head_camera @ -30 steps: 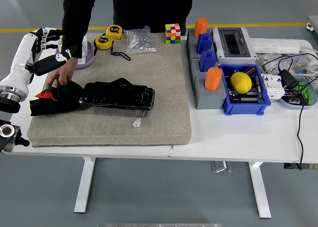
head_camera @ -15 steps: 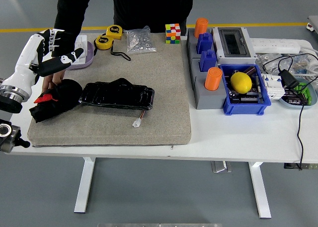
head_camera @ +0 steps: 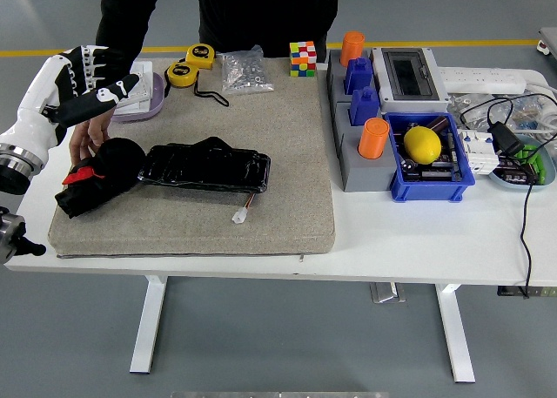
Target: Pick the rag up,wipe the panel,place it on the desk
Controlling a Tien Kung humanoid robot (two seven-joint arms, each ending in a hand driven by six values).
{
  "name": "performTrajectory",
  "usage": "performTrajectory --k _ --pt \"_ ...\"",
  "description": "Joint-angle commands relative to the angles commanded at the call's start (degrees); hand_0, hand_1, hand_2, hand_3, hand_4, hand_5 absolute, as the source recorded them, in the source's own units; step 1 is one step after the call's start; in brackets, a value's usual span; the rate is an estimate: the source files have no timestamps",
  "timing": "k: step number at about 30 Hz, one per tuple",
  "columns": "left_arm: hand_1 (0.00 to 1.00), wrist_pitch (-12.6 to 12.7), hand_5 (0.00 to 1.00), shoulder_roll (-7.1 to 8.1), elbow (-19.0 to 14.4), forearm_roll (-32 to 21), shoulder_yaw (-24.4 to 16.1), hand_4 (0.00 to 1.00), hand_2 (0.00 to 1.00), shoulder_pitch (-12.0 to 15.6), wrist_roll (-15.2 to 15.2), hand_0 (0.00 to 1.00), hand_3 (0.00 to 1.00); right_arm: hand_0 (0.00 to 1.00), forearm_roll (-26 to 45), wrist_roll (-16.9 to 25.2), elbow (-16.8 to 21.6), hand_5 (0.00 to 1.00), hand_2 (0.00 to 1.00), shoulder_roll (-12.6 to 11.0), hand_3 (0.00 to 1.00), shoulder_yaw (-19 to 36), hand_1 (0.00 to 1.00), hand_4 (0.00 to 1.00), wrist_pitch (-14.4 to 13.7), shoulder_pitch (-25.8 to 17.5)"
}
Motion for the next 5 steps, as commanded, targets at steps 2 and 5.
performTrajectory --k 2,5 --pt "0.757 -0.1 0.275 -0.06 0.08 -0.66 -0.13 0.835 0.732 0.05 -0.02 0.659 0.637 0.717 -0.05 0.02 -0.01 0.641 0.674 0.06 0.622 0.08 0.553 0.998 0.03 0.03" --pt "0.757 -0.32 0.275 -0.22 0.01 -1.55 -0.24 0.835 0.732 0.22 0.03 0.659 0.637 0.717 -0.04 0.06 -0.01 0.641 0.674 0.09 0.622 0.07 0.553 0.998 0.04 0.1"
